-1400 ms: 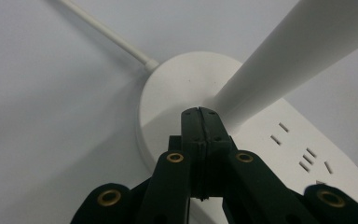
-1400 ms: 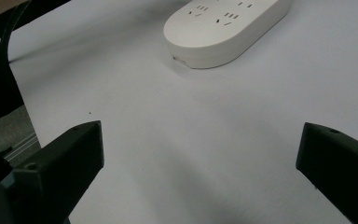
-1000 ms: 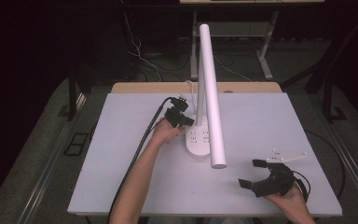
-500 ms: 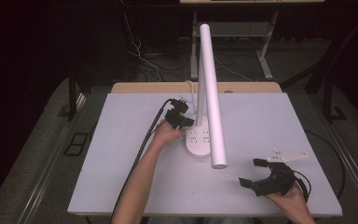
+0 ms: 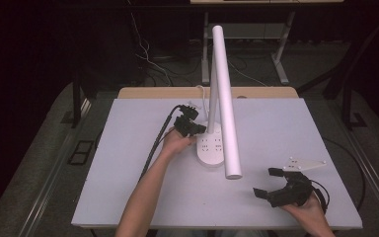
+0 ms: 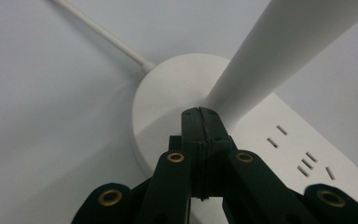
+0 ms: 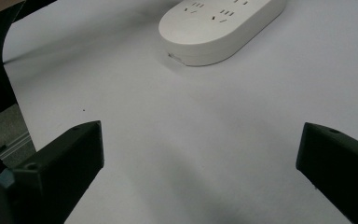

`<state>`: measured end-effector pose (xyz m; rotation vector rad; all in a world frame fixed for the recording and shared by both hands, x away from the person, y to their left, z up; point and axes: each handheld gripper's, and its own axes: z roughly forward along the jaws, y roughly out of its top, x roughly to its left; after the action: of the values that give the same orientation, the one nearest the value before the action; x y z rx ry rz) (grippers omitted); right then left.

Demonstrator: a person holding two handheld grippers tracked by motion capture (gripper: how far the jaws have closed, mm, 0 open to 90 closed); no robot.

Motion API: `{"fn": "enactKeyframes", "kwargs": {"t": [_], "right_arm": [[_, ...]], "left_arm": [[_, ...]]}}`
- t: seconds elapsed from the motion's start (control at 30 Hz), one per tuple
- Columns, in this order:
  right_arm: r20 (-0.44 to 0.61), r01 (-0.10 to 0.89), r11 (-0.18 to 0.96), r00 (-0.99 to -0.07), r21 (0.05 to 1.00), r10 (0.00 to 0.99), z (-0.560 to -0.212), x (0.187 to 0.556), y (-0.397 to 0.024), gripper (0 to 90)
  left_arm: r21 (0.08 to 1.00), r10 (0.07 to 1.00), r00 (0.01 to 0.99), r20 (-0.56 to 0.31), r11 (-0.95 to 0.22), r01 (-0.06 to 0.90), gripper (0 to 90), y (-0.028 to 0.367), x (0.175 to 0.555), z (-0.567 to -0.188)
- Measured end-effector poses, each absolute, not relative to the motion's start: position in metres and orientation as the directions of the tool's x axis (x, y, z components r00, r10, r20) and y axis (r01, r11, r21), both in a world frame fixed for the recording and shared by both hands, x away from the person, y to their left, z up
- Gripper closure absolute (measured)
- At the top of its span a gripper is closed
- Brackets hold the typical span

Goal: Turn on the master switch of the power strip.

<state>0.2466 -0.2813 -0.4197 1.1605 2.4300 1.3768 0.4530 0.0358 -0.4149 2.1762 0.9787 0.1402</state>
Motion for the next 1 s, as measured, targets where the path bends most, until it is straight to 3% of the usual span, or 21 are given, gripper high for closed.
{"fn": "enactKeyframes", "kwargs": {"t": [0.87,1.0], "right_arm": [[0.255,0.564,0.290,-0.696,0.773,0.671,-0.420,0.247,-0.282,0.2],[0.257,0.564,0.288,-0.695,0.774,0.671,-0.419,0.247,-0.282,0.1]], "left_arm": [[0.736,0.677,0.723,-0.137,-0.419,0.532,89.3,0.074,0.439,-0.366],[0.739,0.674,0.724,-0.147,-0.411,0.533,77.6,0.082,0.435,-0.360]]}}
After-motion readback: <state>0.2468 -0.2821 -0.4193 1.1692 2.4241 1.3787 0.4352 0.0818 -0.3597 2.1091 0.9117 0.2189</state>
